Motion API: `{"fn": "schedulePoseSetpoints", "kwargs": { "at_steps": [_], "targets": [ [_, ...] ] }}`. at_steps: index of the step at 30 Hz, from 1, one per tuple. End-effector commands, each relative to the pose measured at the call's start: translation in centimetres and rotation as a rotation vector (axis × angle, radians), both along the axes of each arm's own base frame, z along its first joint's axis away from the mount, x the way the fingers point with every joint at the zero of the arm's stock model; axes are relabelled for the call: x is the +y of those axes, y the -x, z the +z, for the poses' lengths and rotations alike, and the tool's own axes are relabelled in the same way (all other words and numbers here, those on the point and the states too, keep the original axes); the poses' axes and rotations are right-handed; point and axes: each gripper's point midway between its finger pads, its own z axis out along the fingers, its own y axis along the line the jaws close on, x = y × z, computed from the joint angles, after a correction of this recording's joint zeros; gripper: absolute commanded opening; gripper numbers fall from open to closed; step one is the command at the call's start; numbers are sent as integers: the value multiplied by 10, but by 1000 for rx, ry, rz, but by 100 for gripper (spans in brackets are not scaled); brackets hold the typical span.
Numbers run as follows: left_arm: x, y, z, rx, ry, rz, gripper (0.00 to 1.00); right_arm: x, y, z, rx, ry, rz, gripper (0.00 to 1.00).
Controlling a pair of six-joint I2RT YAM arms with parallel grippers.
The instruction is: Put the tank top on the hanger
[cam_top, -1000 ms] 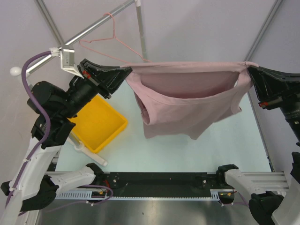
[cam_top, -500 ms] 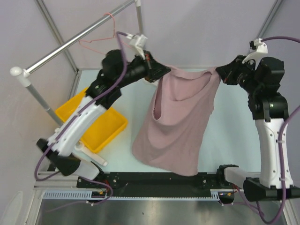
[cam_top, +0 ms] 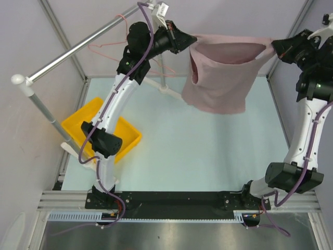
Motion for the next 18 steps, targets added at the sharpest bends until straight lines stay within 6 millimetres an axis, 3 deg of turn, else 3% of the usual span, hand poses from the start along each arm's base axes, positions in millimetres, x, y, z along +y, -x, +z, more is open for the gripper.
{"fn": "schedulePoseSetpoints", "kwargs": {
  "at_steps": [1,2,3,4,5,6,7,8,9,10,11,12,13,14,15,16,17,18],
  "targets": [
    [25,59,64,-255,49,-77,0,28,64,40,-182,61,62,0],
    [19,48,20,-201,-28,-79,0,30,68,27,-165,48,61,0],
    [20,48,-1,-177,-63,-81,0,34,72,7,-138,33,57,0],
    [28,65,-3,-189,-78,-82,0,41,91,-2,-138,29,49,0],
    [26,55,-71,-95,-172,-68,0,38,86,-62,-15,-12,25,0],
    [28,62,-95,-66,-206,-66,0,45,92,-91,45,-23,29,0],
    [28,70,-121,-44,-243,-76,0,51,108,-104,60,-29,17,0],
    [34,85,-171,35,-303,-89,1,48,108,-163,191,-62,-27,0],
    [37,93,-198,75,-345,-87,2,52,116,-192,277,-84,-32,0],
    [37,106,-221,108,-382,-95,6,64,126,-216,344,-110,-13,0],
    [47,126,-257,179,-430,-100,12,69,137,-229,378,-128,-19,0],
    [53,136,-276,220,-465,-91,23,78,151,-266,487,-147,-4,12],
    [53,154,-287,244,-483,-107,47,94,163,-275,531,-162,36,25],
    [61,172,-316,294,-522,-110,62,97,172,-277,534,-154,26,40],
    [70,179,-310,281,-523,-56,76,100,183,-286,576,-151,22,93],
    [70,192,-313,300,-526,-54,97,104,188,-285,576,-143,25,99],
    [79,200,-326,330,-551,-34,99,108,195,-278,548,-118,34,100],
    [85,207,-311,304,-523,-11,100,108,199,-270,541,-104,37,100]
  ]
}}
